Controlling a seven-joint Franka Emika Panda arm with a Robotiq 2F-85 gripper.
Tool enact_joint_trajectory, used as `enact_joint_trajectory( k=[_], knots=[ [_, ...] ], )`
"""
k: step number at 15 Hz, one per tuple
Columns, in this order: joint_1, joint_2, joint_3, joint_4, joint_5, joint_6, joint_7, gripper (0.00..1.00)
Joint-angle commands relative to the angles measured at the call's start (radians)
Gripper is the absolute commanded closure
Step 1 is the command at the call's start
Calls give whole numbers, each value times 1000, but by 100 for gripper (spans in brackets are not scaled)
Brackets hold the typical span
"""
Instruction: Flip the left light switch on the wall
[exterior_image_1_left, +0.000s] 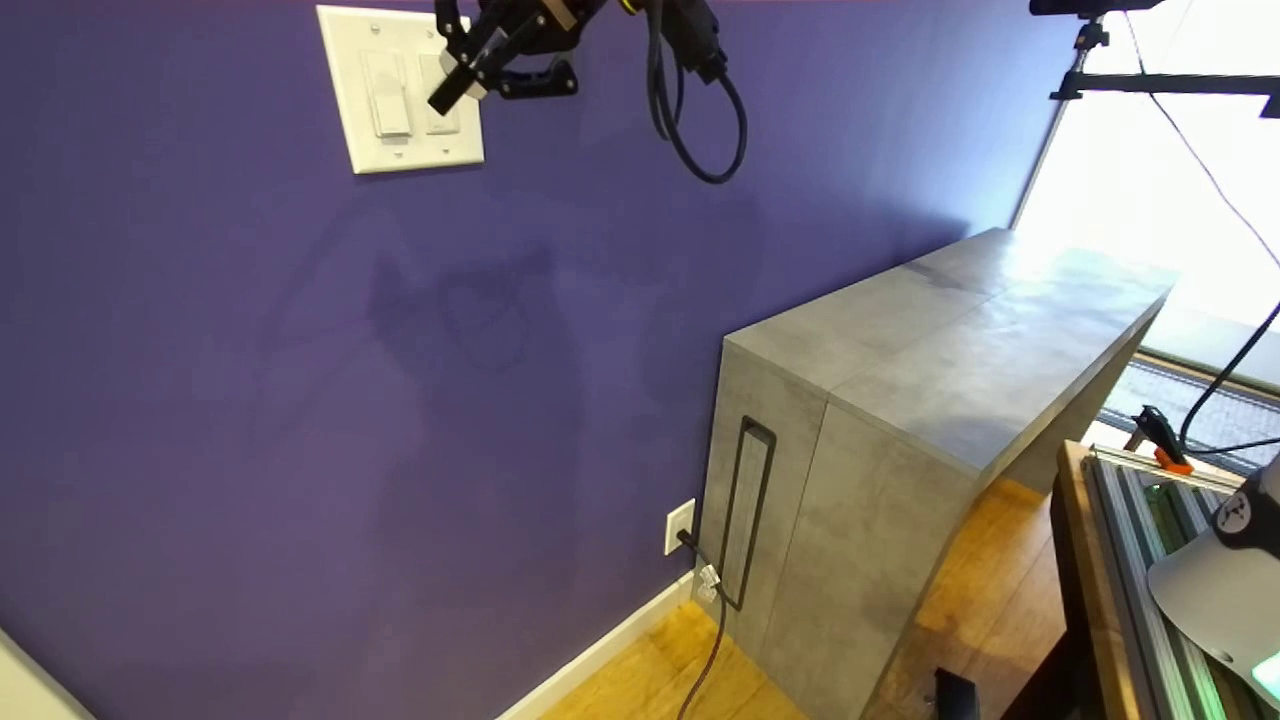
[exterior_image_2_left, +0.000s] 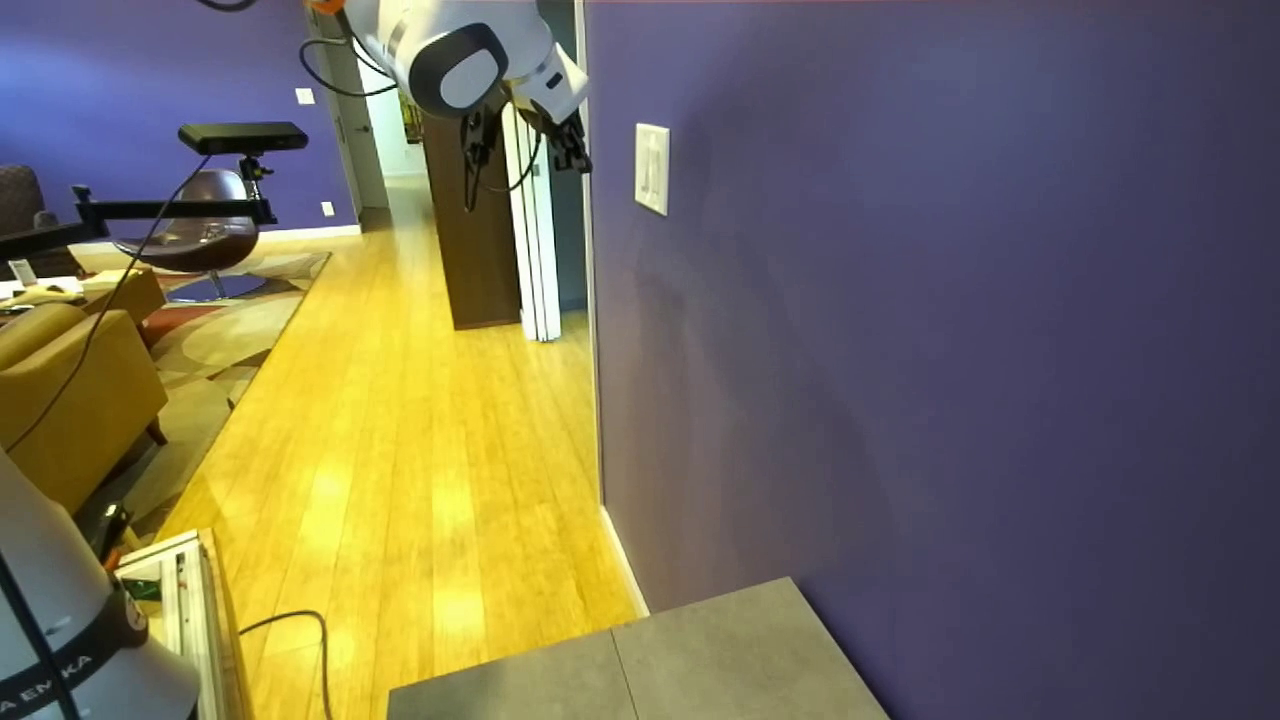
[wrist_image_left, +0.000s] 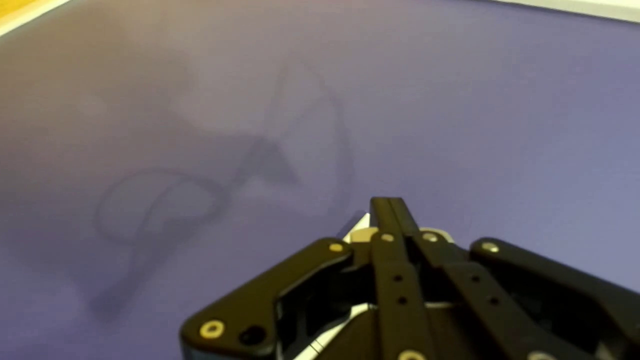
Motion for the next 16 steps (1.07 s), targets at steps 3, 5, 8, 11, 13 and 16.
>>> enact_joint_trajectory(
  k=[3, 5, 8, 11, 13, 16],
  knots=[
    [19, 126, -17, 127, 47, 85, -14, 99],
    [-8, 159, 7, 152, 52, 102, -22, 99],
    [-15, 200, 14, 185, 64, 121, -25, 99],
    [-20, 229, 15, 209, 62, 136, -22, 99],
    [-19, 243, 10, 220, 51, 147, -15, 98],
    [11, 254, -33, 231, 39, 152, -8, 99]
  ],
)
